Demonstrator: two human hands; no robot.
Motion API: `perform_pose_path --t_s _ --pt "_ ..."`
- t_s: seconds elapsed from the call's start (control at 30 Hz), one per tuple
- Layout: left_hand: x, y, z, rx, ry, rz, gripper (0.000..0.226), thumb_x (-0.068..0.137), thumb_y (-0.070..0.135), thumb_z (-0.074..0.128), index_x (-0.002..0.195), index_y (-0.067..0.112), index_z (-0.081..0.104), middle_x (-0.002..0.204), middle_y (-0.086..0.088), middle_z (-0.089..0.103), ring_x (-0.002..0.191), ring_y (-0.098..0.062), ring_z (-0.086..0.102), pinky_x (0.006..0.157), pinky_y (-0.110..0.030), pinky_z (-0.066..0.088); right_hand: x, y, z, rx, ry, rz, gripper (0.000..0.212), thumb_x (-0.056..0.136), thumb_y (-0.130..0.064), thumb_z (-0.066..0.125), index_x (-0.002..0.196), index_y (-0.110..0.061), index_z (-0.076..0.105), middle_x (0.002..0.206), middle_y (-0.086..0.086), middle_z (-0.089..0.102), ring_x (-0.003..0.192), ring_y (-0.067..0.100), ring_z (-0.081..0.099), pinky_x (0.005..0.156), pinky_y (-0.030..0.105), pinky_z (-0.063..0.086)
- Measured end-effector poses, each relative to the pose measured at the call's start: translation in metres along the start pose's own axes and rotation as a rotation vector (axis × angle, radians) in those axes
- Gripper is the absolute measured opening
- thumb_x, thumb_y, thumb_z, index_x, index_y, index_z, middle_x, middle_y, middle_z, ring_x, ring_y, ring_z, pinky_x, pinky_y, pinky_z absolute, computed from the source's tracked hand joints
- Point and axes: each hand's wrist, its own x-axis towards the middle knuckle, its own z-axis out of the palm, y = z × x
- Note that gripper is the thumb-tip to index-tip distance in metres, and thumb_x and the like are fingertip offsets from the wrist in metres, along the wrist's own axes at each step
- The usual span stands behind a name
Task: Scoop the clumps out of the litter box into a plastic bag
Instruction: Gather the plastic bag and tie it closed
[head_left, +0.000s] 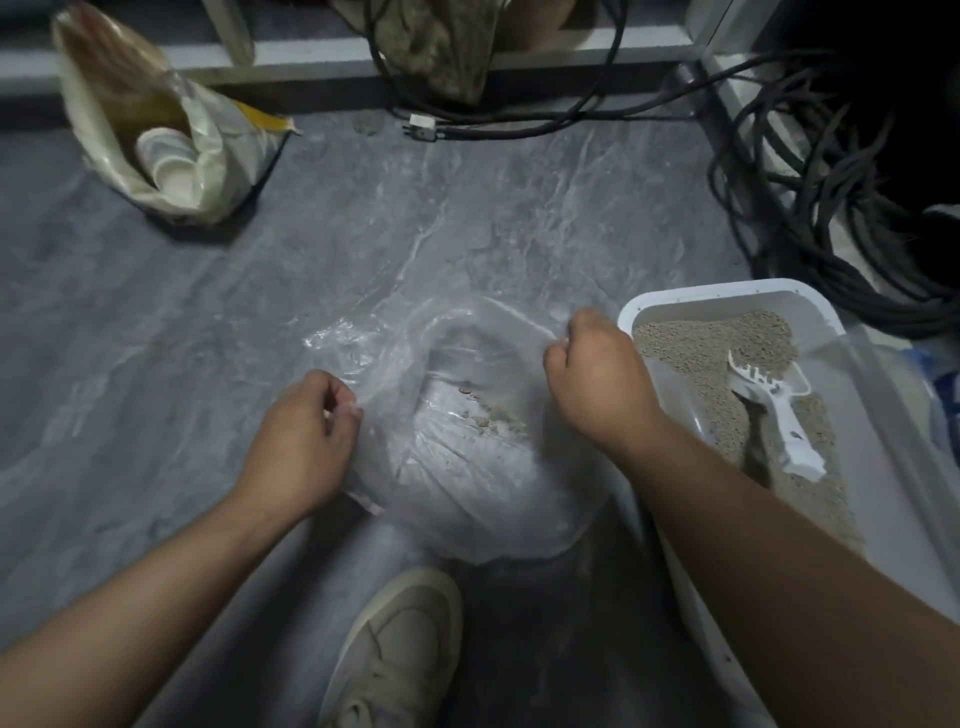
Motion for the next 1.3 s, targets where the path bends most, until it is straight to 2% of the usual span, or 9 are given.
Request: perform_pose_path --t_s 0.17,0.3,0.5,0.73,0.87,0.97,1.07,1.2,1.3 --pt "0.016 0.05 -0.065 -0.023 0.021 0.015 0.01 0.1 0.02 0.056 0.092 0.023 0.05 0.076 -0.003 0.066 0.064 -0.029 0.067 0.065 -0.043 0.056 -0.004 -0.027 -0.059 0.315 -0.039 0.14 0.01 0.099 -0.02 0.045 0.098 -0.01 0.047 0.087 0.011 0.063 0.076 0.032 0.064 0.066 0.037 0.052" --pt "0.023 0.113 -0.153 -0.009 0.09 0.06 0.008 0.099 0.015 0.057 0.094 0.02 0.053 0.077 0.005 0.062 0.069 -0.029 0.064 0.065 -0.037 0.045 -0.003 -0.068 -0.142 0.393 0.0 0.169 0.003 0.093 -0.014 0.05 0.091 -0.016 0.049 0.08 0.007 0.064 0.076 0.031 0.065 0.069 0.035 0.051" --pt "0.02 0.217 -0.3 0.002 0.107 0.074 0.005 0.1 0.014 0.057 0.096 0.016 0.054 0.085 0.0 0.062 0.082 -0.031 0.06 0.068 -0.033 0.034 -0.003 -0.134 -0.308 0.296 -0.043 0.215 0.006 0.09 -0.009 0.057 0.086 -0.013 0.061 0.085 0.009 0.064 0.087 0.032 0.06 0.07 0.031 0.04" --pt "0.003 0.336 -0.471 0.022 0.055 0.073 0.006 0.104 0.024 0.05 0.098 0.023 0.048 0.083 -0.009 0.066 0.075 -0.036 0.059 0.063 -0.037 0.038 -0.031 -0.223 -0.519 0.216 -0.075 0.273 0.02 0.098 -0.018 0.051 0.083 -0.008 0.06 0.089 0.013 0.067 0.089 0.034 0.058 0.079 0.038 0.046" --pt "-0.009 0.388 -0.55 0.017 0.042 0.055 0.005 0.103 0.022 0.047 0.098 0.021 0.048 0.083 -0.009 0.068 0.078 -0.036 0.063 0.072 -0.045 0.051 -0.051 -0.271 -0.61 0.242 -0.096 0.245 0.02 0.093 -0.024 0.049 0.074 -0.019 0.052 0.095 0.011 0.058 0.091 0.028 0.052 0.075 0.03 0.033" --pt "-0.021 0.421 -0.586 -0.095 0.053 0.021 0.01 0.104 0.022 0.047 0.095 0.024 0.052 0.078 -0.004 0.067 0.07 -0.029 0.066 0.067 -0.039 0.051 -0.068 -0.296 -0.657 0.211 -0.108 0.176 0.022 0.086 -0.036 0.067 0.095 -0.019 0.056 0.108 0.004 0.045 0.092 0.019 0.049 0.082 0.026 0.036" --pt "-0.032 0.442 -0.608 -0.273 0.091 -0.059 0.018 0.1 0.019 0.053 0.084 0.029 0.055 0.071 0.002 0.067 0.049 -0.011 0.063 0.051 -0.027 0.047 -0.082 -0.302 -0.692 0.149 -0.062 0.119 0.026 0.086 -0.015 0.064 0.107 -0.021 0.051 0.112 0.0 0.033 0.084 0.011 0.044 0.071 0.016 0.033" --pt "-0.043 0.452 -0.632 -0.313 0.107 -0.098 0.014 0.094 0.016 0.062 0.084 0.026 0.063 0.08 0.001 0.07 0.066 -0.02 0.066 0.062 -0.035 0.055 -0.092 -0.296 -0.732 0.131 0.037 0.124 0.029 0.086 0.003 0.049 0.105 -0.02 0.051 0.108 0.001 0.036 0.088 0.017 0.043 0.08 0.021 0.031" --pt "-0.058 0.462 -0.644 -0.316 0.137 -0.119 0.017 0.09 0.012 0.061 0.083 0.027 0.065 0.081 0.004 0.071 0.069 -0.021 0.067 0.059 -0.032 0.051 -0.1 -0.289 -0.758 0.116 0.057 0.138 0.029 0.086 0.006 0.046 0.101 -0.018 0.052 0.108 0.002 0.038 0.086 0.019 0.043 0.079 0.026 0.034"
